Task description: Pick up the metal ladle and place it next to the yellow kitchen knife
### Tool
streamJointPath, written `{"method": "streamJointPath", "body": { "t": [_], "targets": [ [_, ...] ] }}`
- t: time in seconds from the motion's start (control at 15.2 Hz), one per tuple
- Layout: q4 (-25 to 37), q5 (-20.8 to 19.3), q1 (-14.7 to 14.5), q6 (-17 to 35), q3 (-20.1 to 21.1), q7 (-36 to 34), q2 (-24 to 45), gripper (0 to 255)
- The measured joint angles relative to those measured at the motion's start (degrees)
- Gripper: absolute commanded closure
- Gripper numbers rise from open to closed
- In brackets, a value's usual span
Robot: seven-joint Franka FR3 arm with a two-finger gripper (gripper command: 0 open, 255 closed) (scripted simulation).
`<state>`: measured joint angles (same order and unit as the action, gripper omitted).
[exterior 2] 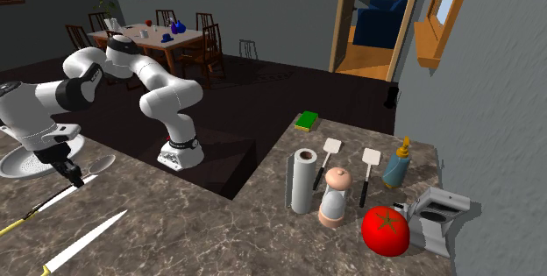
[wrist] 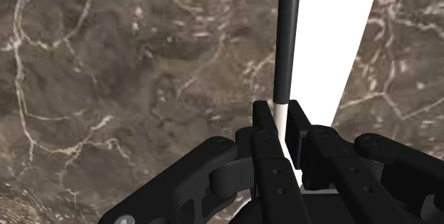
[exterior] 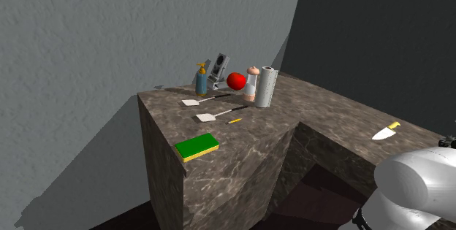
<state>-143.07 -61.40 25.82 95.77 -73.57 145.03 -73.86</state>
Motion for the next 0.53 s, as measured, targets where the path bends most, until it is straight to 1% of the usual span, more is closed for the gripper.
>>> {"method": "streamJointPath", "body": {
  "t": [0.07,0.13,0.53],
  "targets": [
    [0.0,0.0,0.0,0.0,0.0,0.0,0.0,255],
    [0.0,0.0,0.0,0.0,0.0,0.0,0.0,0],
    [0.0,0.0,0.0,0.0,0.0,0.0,0.0,0]
  ]
}}
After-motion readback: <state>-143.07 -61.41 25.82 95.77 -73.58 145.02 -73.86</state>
